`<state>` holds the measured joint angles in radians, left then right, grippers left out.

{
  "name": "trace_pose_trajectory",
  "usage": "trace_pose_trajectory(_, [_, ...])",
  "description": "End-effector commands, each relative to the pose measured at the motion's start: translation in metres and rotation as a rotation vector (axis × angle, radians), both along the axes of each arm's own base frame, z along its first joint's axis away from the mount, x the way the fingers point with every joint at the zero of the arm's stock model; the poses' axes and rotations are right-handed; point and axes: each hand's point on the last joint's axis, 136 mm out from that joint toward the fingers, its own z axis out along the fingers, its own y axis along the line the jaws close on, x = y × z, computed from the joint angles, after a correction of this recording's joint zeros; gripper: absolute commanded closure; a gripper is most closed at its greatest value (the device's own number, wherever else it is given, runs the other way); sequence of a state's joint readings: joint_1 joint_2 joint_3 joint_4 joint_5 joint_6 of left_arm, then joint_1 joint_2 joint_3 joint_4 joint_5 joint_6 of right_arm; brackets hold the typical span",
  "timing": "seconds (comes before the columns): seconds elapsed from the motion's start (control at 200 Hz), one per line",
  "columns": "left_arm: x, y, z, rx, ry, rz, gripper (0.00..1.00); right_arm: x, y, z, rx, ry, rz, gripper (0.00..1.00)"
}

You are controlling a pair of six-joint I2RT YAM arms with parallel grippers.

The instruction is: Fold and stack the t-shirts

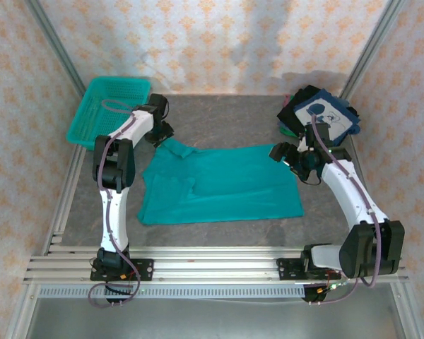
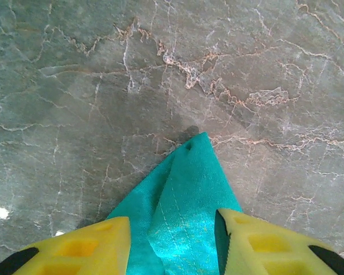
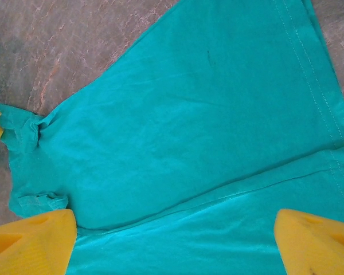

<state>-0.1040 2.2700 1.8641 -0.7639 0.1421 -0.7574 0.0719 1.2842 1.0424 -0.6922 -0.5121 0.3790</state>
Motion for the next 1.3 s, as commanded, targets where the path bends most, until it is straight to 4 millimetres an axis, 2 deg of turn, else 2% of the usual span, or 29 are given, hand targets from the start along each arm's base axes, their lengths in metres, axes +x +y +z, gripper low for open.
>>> trace_pose_trajectory(0.0, [0.002, 0.008, -0.006, 0.028, 0.017, 0.006, 0.62, 0.004, -0.008, 0.003, -0.037, -0.017, -0.007, 0.11])
trace_pose_trajectory(0.13, [0.008, 0.003, -0.009, 0.006, 0.013, -0.004, 0.74, 0.005, -0.015, -0.004, -0.052, -0.001, -0.027, 0.11])
trace_pose_trajectory(0.22, [0.010, 0.001, -0.005, -0.006, 0.002, -0.012, 0.82, 0.011, -0.028, -0.011, -0.090, 0.018, -0.062, 0.11])
trace_pose_trajectory(0.33, [0.012, -0.004, 0.012, -0.027, -0.034, -0.036, 0.92, 0.030, -0.043, -0.020, -0.129, 0.026, -0.098, 0.11])
trace_pose_trajectory(0.43, [0.010, -0.007, 0.033, -0.037, -0.070, -0.063, 1.00, 0.054, -0.046, -0.027, -0.143, 0.029, -0.089, 0.14])
trace_pose_trajectory(0.635, [-0.008, -0.009, 0.069, -0.049, -0.126, -0.103, 1.00, 0.101, -0.057, -0.050, -0.222, 0.053, -0.083, 0.26])
trace_pose_trajectory(0.831, [-0.022, -0.014, 0.087, -0.081, -0.158, -0.115, 1.00, 0.131, -0.066, -0.075, -0.283, 0.090, -0.071, 0.40])
trace_pose_trajectory(1.081, [-0.034, -0.016, 0.091, -0.099, -0.147, -0.126, 1.00, 0.152, -0.072, -0.095, -0.317, 0.110, -0.072, 0.45])
trace_pose_trajectory(1.296, [-0.037, -0.018, 0.092, -0.112, -0.146, -0.129, 1.00, 0.157, -0.079, -0.107, -0.353, 0.130, -0.075, 0.49])
